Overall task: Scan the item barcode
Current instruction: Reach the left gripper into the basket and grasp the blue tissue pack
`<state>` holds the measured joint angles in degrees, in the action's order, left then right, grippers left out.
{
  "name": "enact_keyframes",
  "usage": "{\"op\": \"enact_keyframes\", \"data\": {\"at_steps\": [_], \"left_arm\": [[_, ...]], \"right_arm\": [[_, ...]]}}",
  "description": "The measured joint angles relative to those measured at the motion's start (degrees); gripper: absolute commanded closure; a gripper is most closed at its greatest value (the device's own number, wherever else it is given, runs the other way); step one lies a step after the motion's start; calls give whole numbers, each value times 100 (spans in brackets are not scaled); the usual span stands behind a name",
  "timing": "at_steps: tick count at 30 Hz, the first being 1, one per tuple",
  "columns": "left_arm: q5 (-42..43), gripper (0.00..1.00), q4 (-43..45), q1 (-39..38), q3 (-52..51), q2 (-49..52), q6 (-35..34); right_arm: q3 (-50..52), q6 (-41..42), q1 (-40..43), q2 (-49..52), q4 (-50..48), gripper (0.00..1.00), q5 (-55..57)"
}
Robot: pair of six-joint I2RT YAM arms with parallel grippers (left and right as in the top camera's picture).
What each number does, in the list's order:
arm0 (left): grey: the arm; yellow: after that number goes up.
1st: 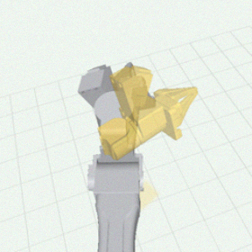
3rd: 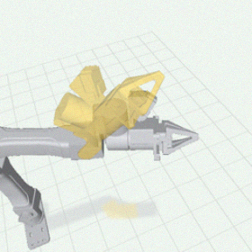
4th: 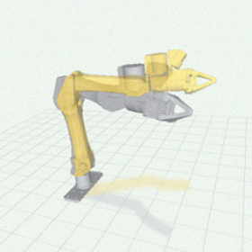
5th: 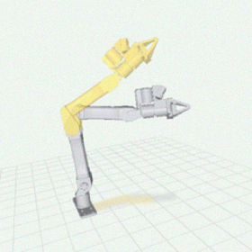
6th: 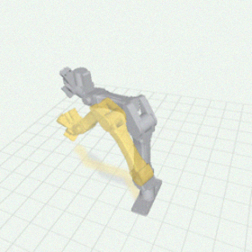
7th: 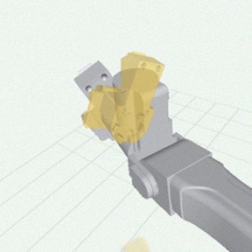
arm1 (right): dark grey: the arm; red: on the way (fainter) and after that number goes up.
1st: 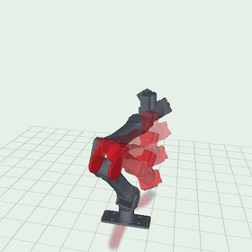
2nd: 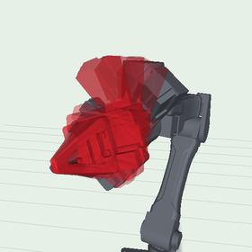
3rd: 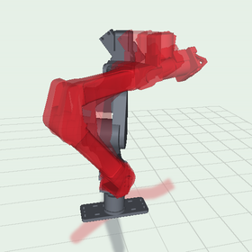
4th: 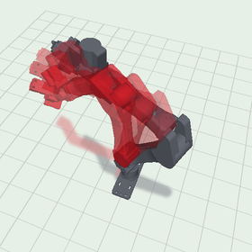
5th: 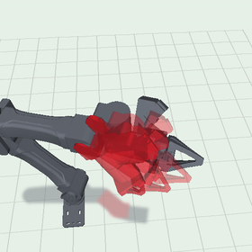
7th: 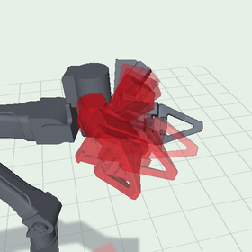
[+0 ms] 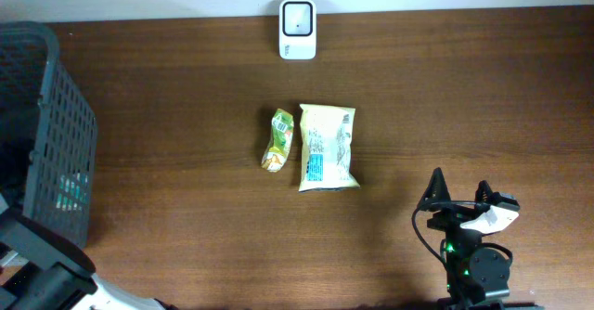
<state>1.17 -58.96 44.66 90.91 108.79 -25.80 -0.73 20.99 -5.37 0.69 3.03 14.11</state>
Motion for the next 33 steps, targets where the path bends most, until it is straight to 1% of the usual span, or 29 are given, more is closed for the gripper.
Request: {"op": "enact_keyframes", "data": {"at_steps": [3,9,12,20,21,22,23,25,26,28,29,33], "left_arm": [[37,1,354,0,-273,0,0],[59,1,579,0,-938,7,0],[59,1,938,0,-1283,9,-7],[87,0,1408,11,-1561,13,-37],[98,2,1440,9,-1572,13,-37],[103,5,1473,9,-1580,13,-37],[105,11,1499,9,-1587,13,-37],[129,36,1539,2,-1598,13,-59],[138,55,1547,-9,-1598,13,-70],[175,96,1556,-31,-1598,13,-68],[212,100,1569,-37,-1598,9,-85],[293,100,1613,-50,-1580,-28,-61]], "right_arm": [[0,2,0,0,0,1,0],[0,0,0,0,0,1,0],[0,0,0,0,0,1,0],[0,-2,0,0,0,1,2],[0,0,0,0,0,1,2],[0,2,0,0,0,1,0],[0,-2,0,0,0,1,0],[0,2,0,0,0,1,0],[0,2,0,0,0,1,2],[0,2,0,0,0,1,0],[0,2,0,0,0,1,0],[0,2,0,0,0,1,2]]}}
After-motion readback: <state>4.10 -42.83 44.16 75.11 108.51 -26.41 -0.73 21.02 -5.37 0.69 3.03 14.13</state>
